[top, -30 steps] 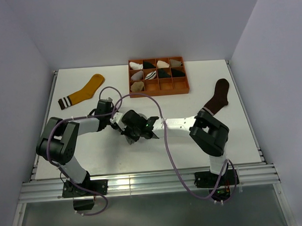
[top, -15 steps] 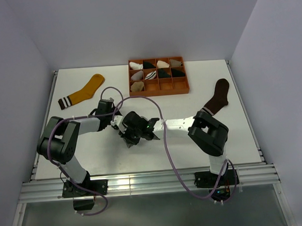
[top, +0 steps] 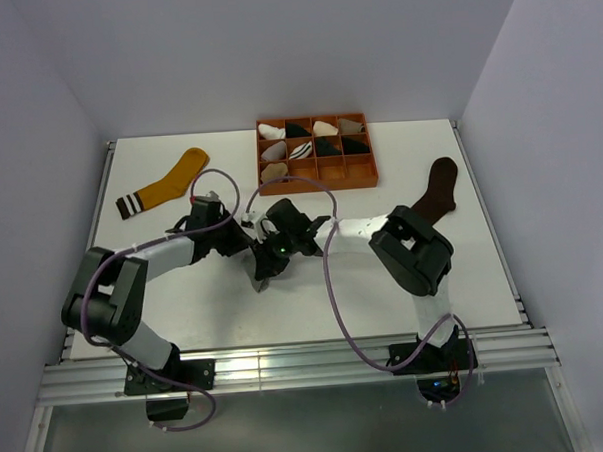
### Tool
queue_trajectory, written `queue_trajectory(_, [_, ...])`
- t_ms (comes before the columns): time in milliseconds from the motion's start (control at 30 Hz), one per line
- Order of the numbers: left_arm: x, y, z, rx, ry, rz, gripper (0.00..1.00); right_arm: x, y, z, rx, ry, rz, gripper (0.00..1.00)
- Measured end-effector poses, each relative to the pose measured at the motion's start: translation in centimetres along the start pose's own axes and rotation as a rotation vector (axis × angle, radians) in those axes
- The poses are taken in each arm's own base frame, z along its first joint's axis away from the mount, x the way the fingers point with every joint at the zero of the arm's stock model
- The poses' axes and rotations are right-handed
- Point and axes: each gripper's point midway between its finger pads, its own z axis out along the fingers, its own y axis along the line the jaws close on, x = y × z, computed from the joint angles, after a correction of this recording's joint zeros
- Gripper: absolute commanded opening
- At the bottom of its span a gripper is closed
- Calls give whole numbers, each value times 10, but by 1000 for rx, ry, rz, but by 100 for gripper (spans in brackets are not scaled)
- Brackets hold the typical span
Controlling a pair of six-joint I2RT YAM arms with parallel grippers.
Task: Roll the socks
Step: Roll the sock at the center of the board.
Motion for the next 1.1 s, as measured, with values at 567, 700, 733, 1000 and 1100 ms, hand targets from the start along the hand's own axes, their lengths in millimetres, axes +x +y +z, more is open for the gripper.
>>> queue_trajectory(567, [7,29,-56,-41,-121,-133,60,-1,2,3,-47,19,36,0])
queue_trajectory(700, [33,33,-52,-45,-60,-123,59,-2,3,4,-66,20,40,0])
queue_trajectory(733, [34,32,-52,-40,-57,-120,58,-2,3,4,-69,20,41,0])
queue_trajectory(1000, [32,27,-43,-18,-64,-113,51,-1,1,3,-106,15,74,0])
queue_trajectory(1100, [34,31,-35,-29,-53,-115,47,-2,-1,3,-115,12,87,0])
